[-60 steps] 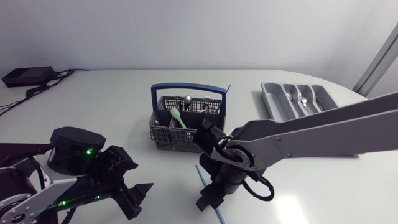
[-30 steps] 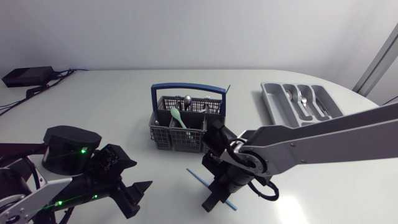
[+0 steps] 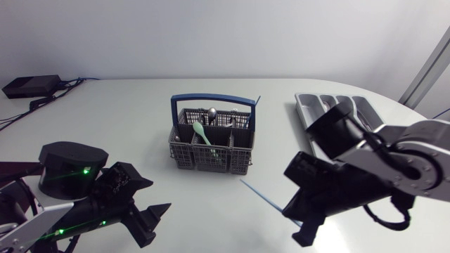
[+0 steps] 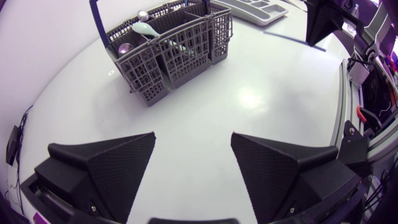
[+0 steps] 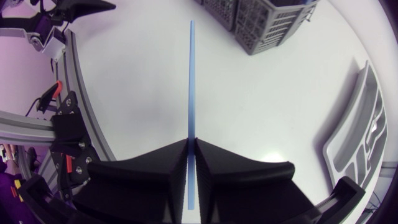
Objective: Unload the cutlery basket into the drawer organizer.
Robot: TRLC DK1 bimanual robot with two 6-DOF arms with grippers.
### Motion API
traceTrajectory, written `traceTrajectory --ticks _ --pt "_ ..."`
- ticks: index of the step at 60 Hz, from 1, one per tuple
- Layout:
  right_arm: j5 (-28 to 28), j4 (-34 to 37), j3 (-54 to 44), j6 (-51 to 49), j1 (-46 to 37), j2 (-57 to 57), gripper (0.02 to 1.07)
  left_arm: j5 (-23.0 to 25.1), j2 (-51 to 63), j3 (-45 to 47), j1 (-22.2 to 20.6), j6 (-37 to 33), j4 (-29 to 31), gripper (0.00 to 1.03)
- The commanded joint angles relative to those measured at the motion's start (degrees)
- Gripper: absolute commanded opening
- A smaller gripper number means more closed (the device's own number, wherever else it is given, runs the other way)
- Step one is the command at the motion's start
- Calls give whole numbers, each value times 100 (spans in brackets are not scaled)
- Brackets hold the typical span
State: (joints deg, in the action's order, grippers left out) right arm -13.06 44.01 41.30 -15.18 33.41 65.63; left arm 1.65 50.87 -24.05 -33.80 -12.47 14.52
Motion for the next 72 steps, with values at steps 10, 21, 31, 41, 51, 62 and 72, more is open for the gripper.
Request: traceTrajectory --ticks 10,21,31,41,51,62,72 --pt "-1058 635 950 -1040 -2330 -542 13 46 -60 50 -21 -71 59 86" --pt "-1199 -323 889 -776 -3411 -357 13 46 -60 -3 -30 -63 59 86" --pt "-786 -1773 862 -275 -4220 688 13 46 -51 -91 5 -63 86 86" --pt "-619 -2582 1117 50 -4580 1954 13 37 -7 -205 234 -45 42 86" --pt "-294 -3214 1469 454 -4580 3044 14 37 160 -416 761 8 -152 86" --pt "-56 -3487 1776 692 -4448 3817 15 46 503 -636 1183 201 -363 86" --pt "75 -3548 1926 771 -4299 4160 17 63 687 -688 1236 280 -503 86"
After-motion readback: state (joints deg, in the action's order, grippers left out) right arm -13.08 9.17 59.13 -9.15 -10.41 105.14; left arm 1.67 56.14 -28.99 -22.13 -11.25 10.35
